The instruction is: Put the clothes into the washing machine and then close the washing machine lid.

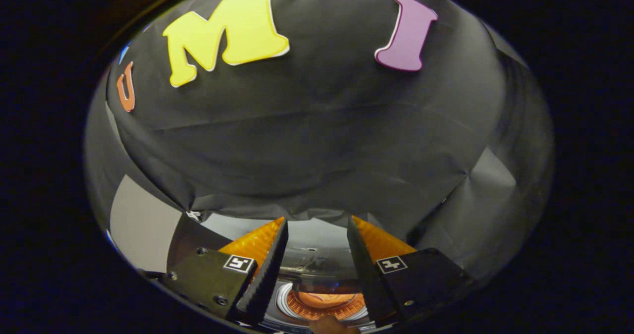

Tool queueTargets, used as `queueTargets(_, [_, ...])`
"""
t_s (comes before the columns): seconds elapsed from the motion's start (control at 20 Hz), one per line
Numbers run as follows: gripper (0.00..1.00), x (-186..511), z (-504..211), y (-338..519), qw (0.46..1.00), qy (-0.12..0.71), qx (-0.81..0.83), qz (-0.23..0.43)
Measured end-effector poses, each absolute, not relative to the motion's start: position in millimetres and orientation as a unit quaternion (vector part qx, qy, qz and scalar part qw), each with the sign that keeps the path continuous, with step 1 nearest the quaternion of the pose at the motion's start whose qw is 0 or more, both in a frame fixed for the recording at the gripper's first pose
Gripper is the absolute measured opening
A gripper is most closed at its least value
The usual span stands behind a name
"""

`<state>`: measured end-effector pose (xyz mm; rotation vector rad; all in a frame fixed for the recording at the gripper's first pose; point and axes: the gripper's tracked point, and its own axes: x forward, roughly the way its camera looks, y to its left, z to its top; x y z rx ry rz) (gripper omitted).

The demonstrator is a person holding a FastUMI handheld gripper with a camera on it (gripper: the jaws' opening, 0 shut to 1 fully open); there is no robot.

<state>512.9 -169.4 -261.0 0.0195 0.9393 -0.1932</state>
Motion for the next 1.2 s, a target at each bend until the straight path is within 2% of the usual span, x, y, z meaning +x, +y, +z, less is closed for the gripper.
queueTargets(0.25, [0.76, 488.7, -277.5, -174.3, 0.88, 0.464, 0.007, -0.103])
queueTargets(0.5, [0.76, 485.7, -275.9, -169.8, 0.893, 0.437, 0.025, -0.109])
queueTargets(1.2, [0.76, 423.5, -270.8, -158.1, 0.898, 0.426, 0.015, -0.114])
